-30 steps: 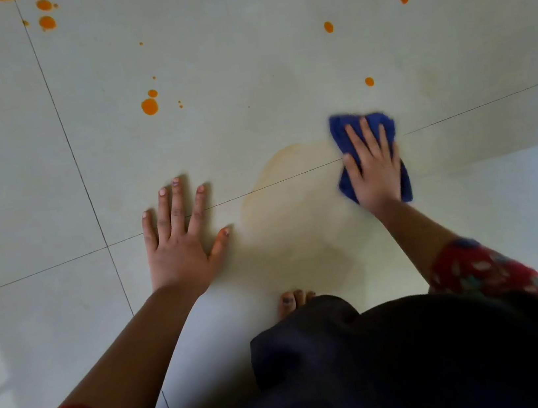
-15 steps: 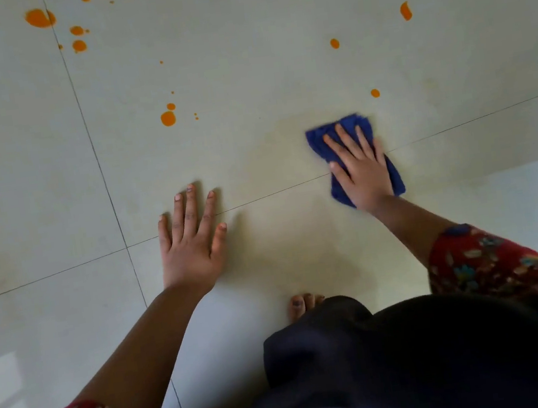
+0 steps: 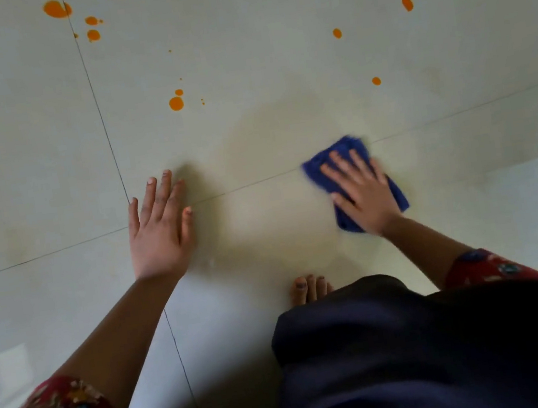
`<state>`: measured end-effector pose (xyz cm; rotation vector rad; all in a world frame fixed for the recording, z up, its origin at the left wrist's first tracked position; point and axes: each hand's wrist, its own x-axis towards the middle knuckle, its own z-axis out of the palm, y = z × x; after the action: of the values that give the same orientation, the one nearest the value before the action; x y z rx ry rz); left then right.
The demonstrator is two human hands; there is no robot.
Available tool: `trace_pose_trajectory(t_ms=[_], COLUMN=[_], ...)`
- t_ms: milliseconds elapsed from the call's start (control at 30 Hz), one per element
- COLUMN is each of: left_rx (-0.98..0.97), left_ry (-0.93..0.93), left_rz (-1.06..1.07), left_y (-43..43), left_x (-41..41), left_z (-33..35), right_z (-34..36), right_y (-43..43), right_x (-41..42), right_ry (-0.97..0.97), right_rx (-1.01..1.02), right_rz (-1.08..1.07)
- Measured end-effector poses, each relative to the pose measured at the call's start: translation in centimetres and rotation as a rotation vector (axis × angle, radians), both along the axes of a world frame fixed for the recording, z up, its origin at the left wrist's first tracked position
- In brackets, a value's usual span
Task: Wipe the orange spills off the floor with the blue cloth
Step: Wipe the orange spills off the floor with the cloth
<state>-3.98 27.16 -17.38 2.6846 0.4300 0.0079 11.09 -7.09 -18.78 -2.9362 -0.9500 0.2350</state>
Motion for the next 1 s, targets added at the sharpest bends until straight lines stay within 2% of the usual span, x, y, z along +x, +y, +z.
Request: trace_pose_trajectory(t_ms=[67,133,200,300,333,433,533,667,733,800,933,1000], left_rx=[-0.028,-0.055,-0.037,0.003,0.011,0.038,0.059,0.085,0.059,0.049,0.079,0.082], left_ry=[-0.017,-0.042,-0.065,-0.099,-0.103,-0.070,0.016,0.119,0.141,0.146,0.156,0.175], left_rz=[0.003,0.026,0.040,-0.030,-0.067,-0.206,-0.313,-0.303,-0.253,-0.234,-0.268,-0.258], left_y=[-0.9,-1.8,-2.1,-2.4,-2.3,-2.2,-2.6,-3.8,-4.0,-4.3,-5.0,-5.2], left_x=[-0.1,-0.4,-0.6,-0.3,-0.1,0.8,1.3,1.4,1.8,2.4,4.5,5.7], left_z=[-0.5,-0.9,-1.1,-0.7,-0.5,0.1,0.3,-0.6,-0.9,-1.0,-1.2,-1.6], right_z=[0.1,0.1,0.1,-0.3,-0.3,-0.3,0.3,0.7,0.5,-0.1,-0.3,-0.2], right_y=[-0.3,2.1,5.6,7.8,7.3,1.8,-4.5,-5.4,-2.1,1.8,3.0,-0.8], right_x=[0.3,-0.5,-1.9,-5.7,-6.9,-9.1,-8.8,-2.3,1.0,2.1,-2.9,-5.5], right_ry=[0.016,0.017,0.008,0.013,0.024,0.052,0.048,0.051,0.050,0.028,0.011,0.033], right_rx=[-0.006,-0.007,0.009,0.028,0.019,0.002,-0.022,-0.056,-0.047,-0.036,-0.023,0.002], right_rz=[-0.214,-0.256,-0.095,0.360,0.449,0.469,0.268,-0.447,-0.628,-0.518,0.024,0.027])
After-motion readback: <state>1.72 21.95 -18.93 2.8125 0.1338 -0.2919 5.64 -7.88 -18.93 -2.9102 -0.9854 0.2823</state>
